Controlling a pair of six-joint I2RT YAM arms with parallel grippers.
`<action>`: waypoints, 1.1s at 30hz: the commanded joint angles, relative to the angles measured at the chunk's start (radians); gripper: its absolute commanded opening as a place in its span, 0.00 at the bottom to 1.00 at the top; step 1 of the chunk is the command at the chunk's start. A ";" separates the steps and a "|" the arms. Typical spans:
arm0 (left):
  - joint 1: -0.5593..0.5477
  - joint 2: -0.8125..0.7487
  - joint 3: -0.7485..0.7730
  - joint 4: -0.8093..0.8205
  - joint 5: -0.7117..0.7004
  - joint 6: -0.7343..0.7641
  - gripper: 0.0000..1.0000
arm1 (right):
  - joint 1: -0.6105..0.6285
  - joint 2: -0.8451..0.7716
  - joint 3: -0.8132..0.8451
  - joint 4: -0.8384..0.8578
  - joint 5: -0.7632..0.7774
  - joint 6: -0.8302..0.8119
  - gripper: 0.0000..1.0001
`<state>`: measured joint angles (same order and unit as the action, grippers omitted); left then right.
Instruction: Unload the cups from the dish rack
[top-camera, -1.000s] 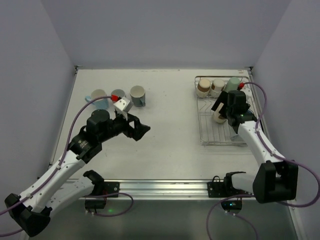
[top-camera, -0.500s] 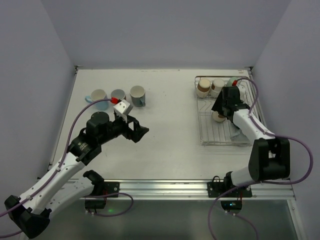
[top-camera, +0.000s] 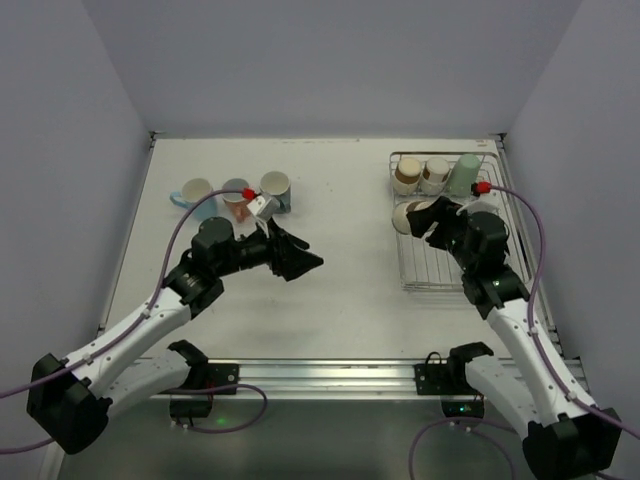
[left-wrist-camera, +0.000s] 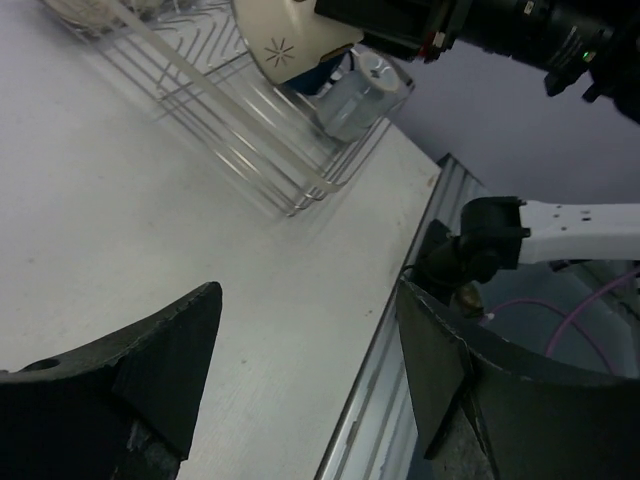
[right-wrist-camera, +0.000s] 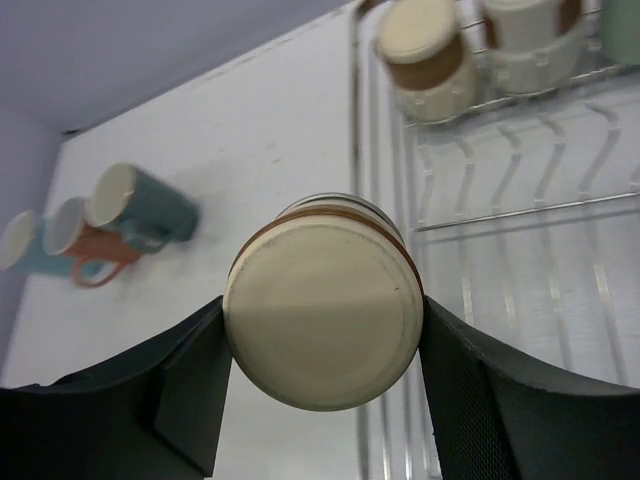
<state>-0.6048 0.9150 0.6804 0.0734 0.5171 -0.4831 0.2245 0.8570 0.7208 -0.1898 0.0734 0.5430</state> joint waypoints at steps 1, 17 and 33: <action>-0.010 0.079 -0.042 0.331 0.145 -0.228 0.74 | 0.027 -0.091 -0.089 0.234 -0.386 0.154 0.31; -0.058 0.340 -0.050 0.715 0.130 -0.443 0.65 | 0.133 0.019 -0.346 0.975 -0.790 0.537 0.29; -0.061 0.256 0.066 0.268 -0.161 -0.163 0.00 | 0.157 0.036 -0.370 0.825 -0.698 0.453 0.99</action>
<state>-0.6636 1.2201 0.6533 0.5781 0.5045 -0.8196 0.3779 0.9558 0.3286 0.7536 -0.6678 1.0847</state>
